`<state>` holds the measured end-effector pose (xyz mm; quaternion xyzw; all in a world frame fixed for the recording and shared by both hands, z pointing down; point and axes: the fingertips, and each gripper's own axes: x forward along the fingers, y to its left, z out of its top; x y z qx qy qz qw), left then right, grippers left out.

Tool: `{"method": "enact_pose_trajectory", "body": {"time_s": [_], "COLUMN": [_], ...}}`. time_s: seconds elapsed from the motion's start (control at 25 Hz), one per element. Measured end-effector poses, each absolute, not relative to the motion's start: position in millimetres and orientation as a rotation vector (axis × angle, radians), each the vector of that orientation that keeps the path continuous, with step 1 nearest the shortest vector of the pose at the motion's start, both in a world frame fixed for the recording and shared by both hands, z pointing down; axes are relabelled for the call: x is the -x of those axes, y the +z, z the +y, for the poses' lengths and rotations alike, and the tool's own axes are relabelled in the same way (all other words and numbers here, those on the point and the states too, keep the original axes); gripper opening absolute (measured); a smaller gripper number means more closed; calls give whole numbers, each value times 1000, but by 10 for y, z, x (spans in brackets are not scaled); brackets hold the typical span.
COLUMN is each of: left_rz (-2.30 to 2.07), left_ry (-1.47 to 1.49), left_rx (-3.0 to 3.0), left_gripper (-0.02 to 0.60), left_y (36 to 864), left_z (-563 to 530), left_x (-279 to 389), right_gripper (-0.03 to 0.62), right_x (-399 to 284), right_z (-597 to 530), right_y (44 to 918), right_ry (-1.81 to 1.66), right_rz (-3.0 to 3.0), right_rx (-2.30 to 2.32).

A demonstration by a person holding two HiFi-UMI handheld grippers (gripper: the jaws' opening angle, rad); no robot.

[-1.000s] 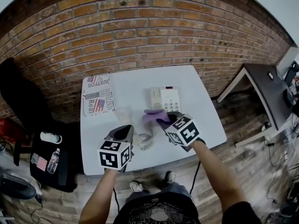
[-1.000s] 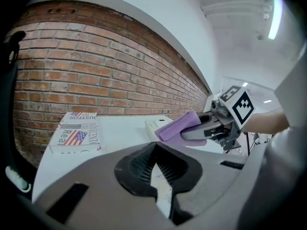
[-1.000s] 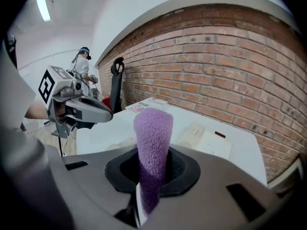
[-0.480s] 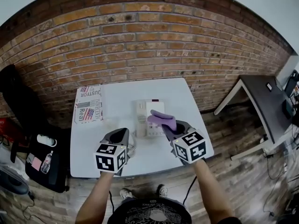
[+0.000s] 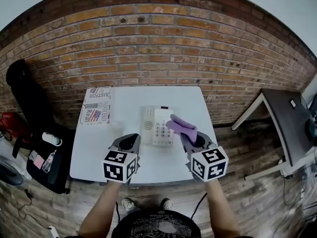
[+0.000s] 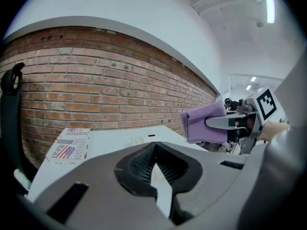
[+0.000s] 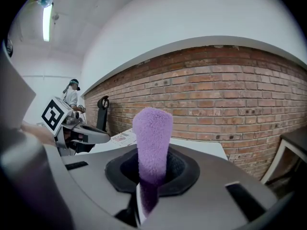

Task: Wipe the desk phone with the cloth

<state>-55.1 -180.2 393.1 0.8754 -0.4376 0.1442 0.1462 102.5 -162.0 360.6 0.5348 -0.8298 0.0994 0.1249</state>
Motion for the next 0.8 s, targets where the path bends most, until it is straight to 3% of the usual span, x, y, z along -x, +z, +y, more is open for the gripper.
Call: {"method": "enact_pose_trajectory", "body": {"time_s": [0.8], "left_rz": [-1315], "left_ry": [427], "left_rx": [-2487], "left_gripper": [6], "left_y": [3922], "left_z": [-1797], "left_x": [574], "right_gripper": [44], "right_x": [-1154], "right_z": [-1664], "right_y": [3588], "right_ry": [288], "right_rz": [-2445], "right_rx": [-1546]}}
